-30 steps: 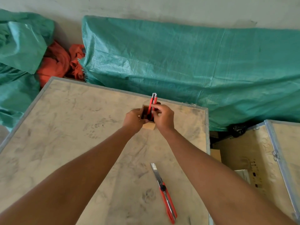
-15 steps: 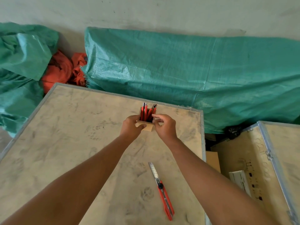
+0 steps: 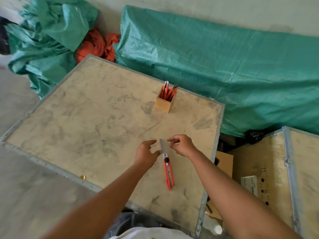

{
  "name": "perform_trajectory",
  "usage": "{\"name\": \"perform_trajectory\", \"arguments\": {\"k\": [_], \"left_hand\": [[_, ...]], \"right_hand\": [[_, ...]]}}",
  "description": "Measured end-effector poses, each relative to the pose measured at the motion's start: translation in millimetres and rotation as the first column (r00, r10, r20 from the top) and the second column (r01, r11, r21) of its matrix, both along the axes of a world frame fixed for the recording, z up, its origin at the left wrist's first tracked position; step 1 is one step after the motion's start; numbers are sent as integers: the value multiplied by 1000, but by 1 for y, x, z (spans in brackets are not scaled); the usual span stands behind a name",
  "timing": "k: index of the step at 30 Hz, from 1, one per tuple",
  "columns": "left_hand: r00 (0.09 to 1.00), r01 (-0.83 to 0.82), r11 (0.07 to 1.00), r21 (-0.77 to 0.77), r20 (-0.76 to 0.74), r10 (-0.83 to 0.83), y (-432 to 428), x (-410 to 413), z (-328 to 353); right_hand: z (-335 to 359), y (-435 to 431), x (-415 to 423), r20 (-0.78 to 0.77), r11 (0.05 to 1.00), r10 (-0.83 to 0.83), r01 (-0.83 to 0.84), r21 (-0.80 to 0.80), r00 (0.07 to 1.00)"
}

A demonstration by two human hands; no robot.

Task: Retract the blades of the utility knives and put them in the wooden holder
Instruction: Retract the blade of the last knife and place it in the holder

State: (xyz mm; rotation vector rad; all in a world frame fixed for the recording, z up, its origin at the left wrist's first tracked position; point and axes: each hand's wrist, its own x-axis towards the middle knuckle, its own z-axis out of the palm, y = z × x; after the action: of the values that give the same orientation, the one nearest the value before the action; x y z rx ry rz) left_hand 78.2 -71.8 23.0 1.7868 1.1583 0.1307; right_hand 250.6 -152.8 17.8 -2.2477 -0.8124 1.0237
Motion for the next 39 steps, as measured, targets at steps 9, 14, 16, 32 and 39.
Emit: {"name": "perform_trajectory", "arguments": {"k": [9,14,16,32,39], "left_hand": [[968,169,982,88,-203,-148,-102,-23,-51],[963,207,954,216,-217,-160,-119,-23,-62],[964,215,947,237,-208,-167,-121,-25,-64],[978,6,974,-227,202,41,-78,-35,6],[892,-7,945,-327,424,154,-47,-40,72]], "right_hand": [[-28,-38,-30,6,972,210,-208,-113,978],[-38,-44,-36,46,983,176,-173,-62,983],[-40,-46,-36,41,989,142,-139,-56,989],[24,-23,-28,-213,955,-125,176,238,969],[103,-14,-20,-191,918,-27,100,383,981]]}}
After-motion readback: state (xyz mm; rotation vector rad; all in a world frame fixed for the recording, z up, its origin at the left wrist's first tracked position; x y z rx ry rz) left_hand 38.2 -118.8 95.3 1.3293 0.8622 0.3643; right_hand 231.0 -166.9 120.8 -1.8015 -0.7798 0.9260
